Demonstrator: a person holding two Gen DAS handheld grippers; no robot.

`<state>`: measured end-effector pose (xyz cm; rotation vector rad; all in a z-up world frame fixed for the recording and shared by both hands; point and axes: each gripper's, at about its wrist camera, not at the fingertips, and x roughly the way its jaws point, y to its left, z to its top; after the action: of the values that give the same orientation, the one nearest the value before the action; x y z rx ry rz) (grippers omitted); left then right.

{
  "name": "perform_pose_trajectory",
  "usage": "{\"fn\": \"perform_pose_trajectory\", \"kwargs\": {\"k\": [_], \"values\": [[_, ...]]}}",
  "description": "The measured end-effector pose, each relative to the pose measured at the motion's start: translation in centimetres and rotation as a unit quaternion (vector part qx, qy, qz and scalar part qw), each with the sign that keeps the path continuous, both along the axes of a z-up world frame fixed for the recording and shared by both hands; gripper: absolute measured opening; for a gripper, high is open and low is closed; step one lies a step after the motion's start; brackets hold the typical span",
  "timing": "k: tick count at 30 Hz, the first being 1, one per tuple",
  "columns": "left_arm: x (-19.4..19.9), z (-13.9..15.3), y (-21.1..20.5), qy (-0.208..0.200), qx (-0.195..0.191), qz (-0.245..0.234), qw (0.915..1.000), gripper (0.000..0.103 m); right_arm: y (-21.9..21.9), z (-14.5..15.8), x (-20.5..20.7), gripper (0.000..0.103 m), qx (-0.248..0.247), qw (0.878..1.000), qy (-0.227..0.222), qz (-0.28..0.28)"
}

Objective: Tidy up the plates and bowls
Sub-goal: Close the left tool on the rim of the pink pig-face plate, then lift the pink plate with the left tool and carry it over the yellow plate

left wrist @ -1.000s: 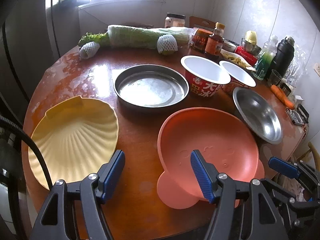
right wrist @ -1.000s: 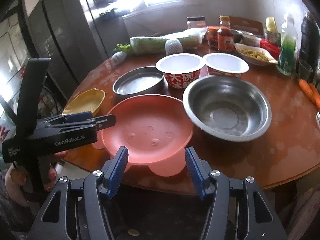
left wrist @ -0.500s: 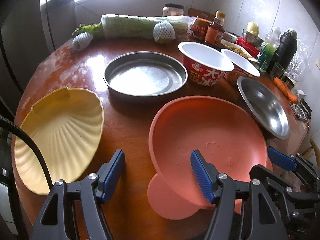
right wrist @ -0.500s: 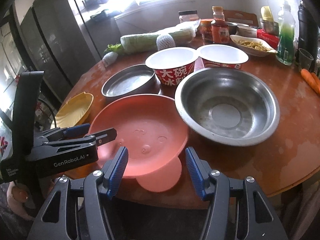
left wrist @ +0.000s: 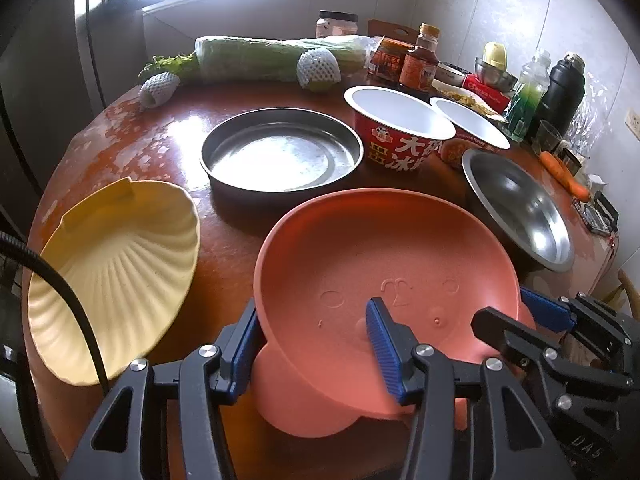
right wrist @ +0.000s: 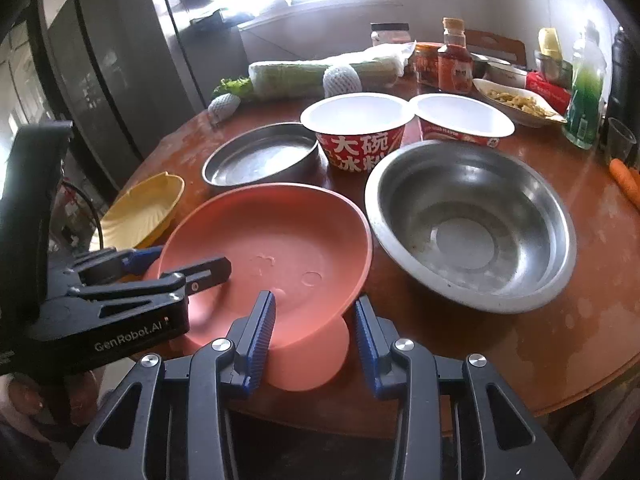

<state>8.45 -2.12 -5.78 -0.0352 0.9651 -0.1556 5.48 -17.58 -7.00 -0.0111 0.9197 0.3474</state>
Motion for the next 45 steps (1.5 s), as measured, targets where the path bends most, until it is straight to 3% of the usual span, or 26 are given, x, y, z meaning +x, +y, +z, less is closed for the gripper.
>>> {"fn": "perform_pose_trajectory", "kwargs": {"k": [17, 32, 38, 45], "values": [[-2.9, 4.6, 3.0, -0.056, 0.002, 0.032, 0.9979, 0.052, 3.0, 3.2, -0.8, 0.041, 0.003, 0.999, -0.034, 0.033], [-5.5, 10.0, 10.5, -0.115, -0.008, 0.118, 0.9863, 0.052, 10.7, 8.6, -0.4, 0.042, 0.006, 0.988, -0.101, 0.121], [-5.9, 10.9, 13.0, -0.125, -0.004, 0.147, 0.9812, 0.052, 13.7, 10.0, 0.3, 0.042, 0.011, 0.981, -0.119, 0.154], [-6.1, 10.2, 14.7, -0.120, 0.000, 0.169, 0.9784, 0.052, 16.1, 9.4, 1.1, 0.042, 0.006, 0.977, -0.114, 0.182]]}}
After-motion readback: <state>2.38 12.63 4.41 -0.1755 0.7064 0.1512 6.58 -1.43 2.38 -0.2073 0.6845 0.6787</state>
